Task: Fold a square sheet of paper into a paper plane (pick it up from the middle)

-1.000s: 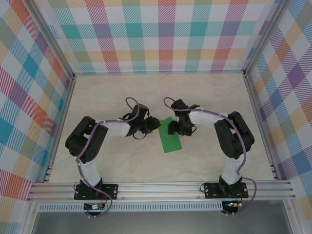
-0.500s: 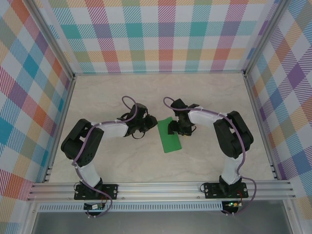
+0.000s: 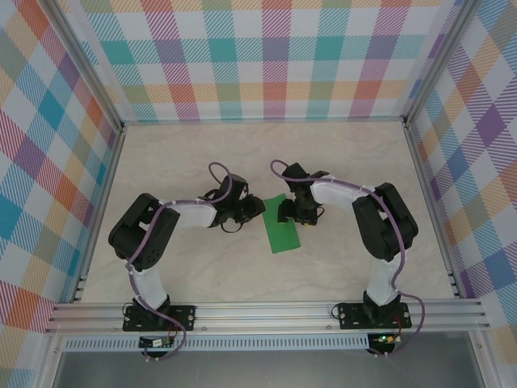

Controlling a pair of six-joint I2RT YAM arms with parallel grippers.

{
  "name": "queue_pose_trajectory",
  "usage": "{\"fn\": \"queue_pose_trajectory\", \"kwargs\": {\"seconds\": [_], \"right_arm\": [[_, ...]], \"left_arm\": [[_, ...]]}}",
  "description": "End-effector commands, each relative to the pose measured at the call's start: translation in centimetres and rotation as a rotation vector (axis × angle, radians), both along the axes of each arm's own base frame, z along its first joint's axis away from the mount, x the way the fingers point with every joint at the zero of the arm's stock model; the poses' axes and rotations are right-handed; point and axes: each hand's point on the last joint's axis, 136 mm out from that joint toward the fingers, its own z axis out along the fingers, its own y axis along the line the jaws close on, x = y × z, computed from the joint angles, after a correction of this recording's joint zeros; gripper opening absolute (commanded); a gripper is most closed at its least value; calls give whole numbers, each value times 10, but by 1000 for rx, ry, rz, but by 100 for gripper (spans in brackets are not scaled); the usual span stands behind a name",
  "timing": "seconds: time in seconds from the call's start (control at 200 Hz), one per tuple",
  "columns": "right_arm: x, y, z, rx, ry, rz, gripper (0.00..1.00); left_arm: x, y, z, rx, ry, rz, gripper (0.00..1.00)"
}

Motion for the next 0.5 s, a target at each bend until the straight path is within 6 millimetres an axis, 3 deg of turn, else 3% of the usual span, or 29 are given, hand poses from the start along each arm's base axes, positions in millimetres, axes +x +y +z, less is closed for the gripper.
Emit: {"fn": "queue_pose_trajectory", "kwargs": {"seconds": [0.0, 0.5], "right_arm": [[-35, -11, -77, -57, 158, 13, 72], [-37, -14, -82, -67, 147, 64, 71]], "left_arm": [[2, -16, 9, -35, -24, -45, 21], [5, -13, 10, -6, -35, -30, 20]]}}
